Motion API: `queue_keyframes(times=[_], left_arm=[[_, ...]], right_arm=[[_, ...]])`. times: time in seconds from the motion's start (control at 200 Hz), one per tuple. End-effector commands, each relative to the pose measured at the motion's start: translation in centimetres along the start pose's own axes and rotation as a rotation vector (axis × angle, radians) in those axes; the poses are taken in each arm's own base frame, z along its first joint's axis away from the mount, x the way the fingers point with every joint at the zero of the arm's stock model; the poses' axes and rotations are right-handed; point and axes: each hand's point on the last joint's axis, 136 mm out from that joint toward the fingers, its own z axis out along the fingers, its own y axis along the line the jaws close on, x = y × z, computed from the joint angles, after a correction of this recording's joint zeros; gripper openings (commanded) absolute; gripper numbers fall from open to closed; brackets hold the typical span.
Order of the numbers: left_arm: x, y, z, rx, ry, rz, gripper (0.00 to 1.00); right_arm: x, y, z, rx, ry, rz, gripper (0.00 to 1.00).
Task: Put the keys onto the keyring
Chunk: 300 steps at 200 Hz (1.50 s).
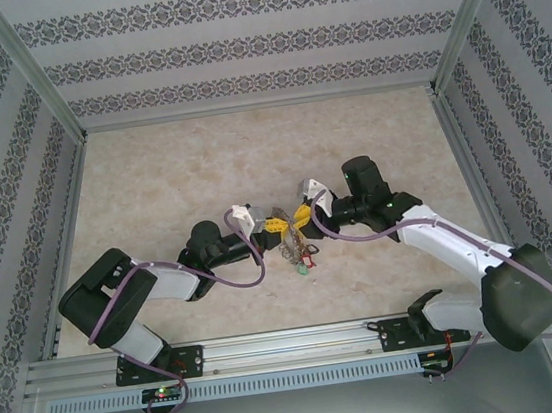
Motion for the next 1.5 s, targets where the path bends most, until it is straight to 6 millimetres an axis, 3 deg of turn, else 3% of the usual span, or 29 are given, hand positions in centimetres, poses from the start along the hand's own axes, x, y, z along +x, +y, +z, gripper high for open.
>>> queue_keyframes(times=[0.0,0.27,0.33,0.41,0.465,0.565,0.714,0.779,1.014,1.494], left_arm=[[-3.1,-1.6,-0.1,0.056,-0.09,0.057,0.0],[-3.4,-1.9,-0.2,0.068,-0.092,0.065,0.0],[-3.4,-1.8,-0.2,0.067,-0.092,0.066,0.0],[-3.4,-1.8,-0.2,0.064,-0.092,0.066,0.0],[-3.3,-1.7,-0.2,0.06,-0.091,0.063,0.0],[-3.2,-1.6,-0.3,0.052,-0.088,0.063,0.0],[-2.7,-1.6,-0.1,0.055,-0.054,0.07,0.0],[-2.2,-1.6,0.0,0.06,-0.012,0.084,0.1],[-0.5,-1.8,-0.3,0.075,0.168,0.154,0.23],[-0.4,-2.4,-0.7,0.106,0.253,0.191,0.27]], right_arm=[[-0.6,-0.2,0.0,-0.024,0.011,-0.096,0.28],[0.3,-0.5,0.5,-0.036,0.076,-0.119,0.22],[0.1,-0.5,0.5,-0.043,0.068,-0.118,0.15],[0.1,-0.4,0.6,-0.043,0.061,-0.123,0.12],[0.1,-0.4,0.5,-0.038,0.063,-0.13,0.02],[-0.3,-0.4,0.2,-0.028,0.06,-0.138,0.0],[-1.2,0.4,-0.2,-0.028,0.051,-0.172,0.0],[-1.2,0.8,-0.3,-0.026,0.076,-0.19,0.0],[-0.7,1.5,-0.2,0.007,0.211,-0.257,0.0],[-2.1,2.4,-0.4,0.025,0.218,-0.333,0.0]])
